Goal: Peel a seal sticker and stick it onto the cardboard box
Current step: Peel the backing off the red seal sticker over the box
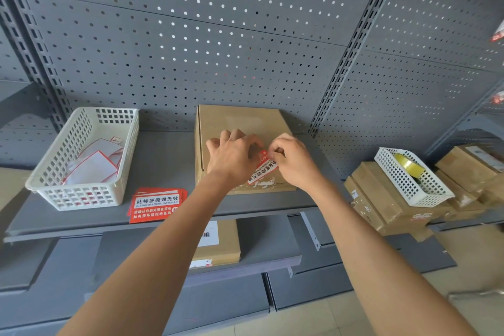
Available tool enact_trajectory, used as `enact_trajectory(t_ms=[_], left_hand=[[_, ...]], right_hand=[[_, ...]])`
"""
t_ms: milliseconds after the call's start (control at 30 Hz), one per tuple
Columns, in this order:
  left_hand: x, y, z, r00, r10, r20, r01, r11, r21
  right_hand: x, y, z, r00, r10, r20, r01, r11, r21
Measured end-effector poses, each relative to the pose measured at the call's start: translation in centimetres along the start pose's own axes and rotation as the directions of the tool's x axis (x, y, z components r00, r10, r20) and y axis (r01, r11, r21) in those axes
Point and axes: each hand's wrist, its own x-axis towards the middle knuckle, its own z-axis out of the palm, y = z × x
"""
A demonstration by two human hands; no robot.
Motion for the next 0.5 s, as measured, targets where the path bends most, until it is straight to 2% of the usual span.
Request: enact_trajectory(t_ms=[167, 367, 500], left_hand=[[0.2, 0.0, -0.2, 1.0, -0.012, 0.018, 0.012, 1.0, -0.018], [0.1, 0.1, -0.2, 1.0, -0.016, 0.002, 0.016, 1.0, -0.025], [0.0, -0.1, 0.0, 1.0, -0.002, -0.012, 0.002, 1.0, -0.013]], right_hand=[[-0.2, -0.3, -0.1, 0.999, -0.037, -0.012, 0.036, 0.999, -0.024], [-1.1, 0.1, -0.8, 0.996, -0.02, -0.082, 0.029, 0.994, 0.109], [-1.8, 0.9, -1.2, 0.993, -0.015, -0.118, 0.028, 0.993, 0.112]])
